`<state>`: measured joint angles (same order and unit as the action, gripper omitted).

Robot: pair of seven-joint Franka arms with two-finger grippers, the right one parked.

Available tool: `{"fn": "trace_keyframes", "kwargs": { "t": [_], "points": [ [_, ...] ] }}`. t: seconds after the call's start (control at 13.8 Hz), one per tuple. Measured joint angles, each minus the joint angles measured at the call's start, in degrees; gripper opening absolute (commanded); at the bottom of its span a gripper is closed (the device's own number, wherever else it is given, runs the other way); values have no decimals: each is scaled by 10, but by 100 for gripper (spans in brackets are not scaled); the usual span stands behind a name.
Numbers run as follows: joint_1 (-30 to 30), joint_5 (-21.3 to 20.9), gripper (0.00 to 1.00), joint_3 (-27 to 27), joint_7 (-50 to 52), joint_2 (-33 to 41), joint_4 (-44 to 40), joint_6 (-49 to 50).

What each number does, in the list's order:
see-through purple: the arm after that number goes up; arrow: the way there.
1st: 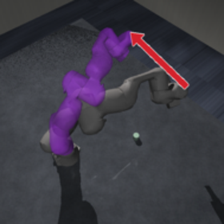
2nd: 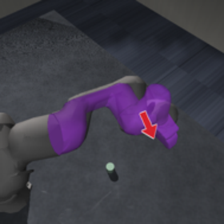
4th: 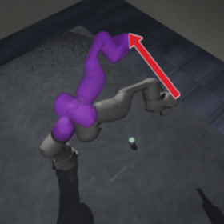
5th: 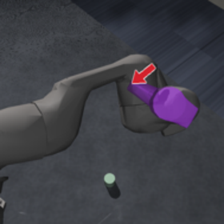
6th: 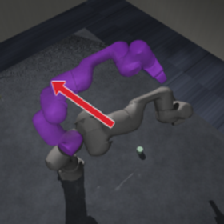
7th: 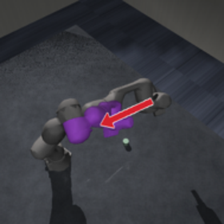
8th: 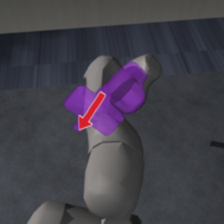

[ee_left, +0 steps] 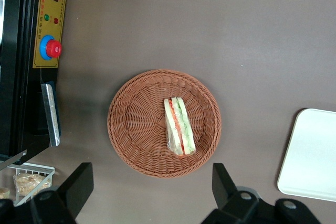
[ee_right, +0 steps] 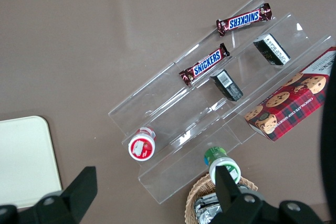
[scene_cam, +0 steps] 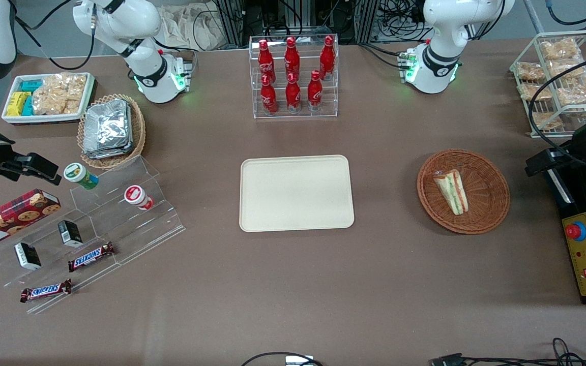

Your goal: Place sandwich from basket to tray

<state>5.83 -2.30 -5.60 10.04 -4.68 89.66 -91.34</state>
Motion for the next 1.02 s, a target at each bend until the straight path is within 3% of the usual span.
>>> {"fn": "trace_keyframes", "kwargs": {
  "t": [0.73,0.87,1.02],
  "points": [
    [-1,0,100,-2,20,1,9,12],
    [-7,0,100,-9,43,16,56,-9],
    [-13,0,100,-14,59,55,154,-85]
  ]
}}
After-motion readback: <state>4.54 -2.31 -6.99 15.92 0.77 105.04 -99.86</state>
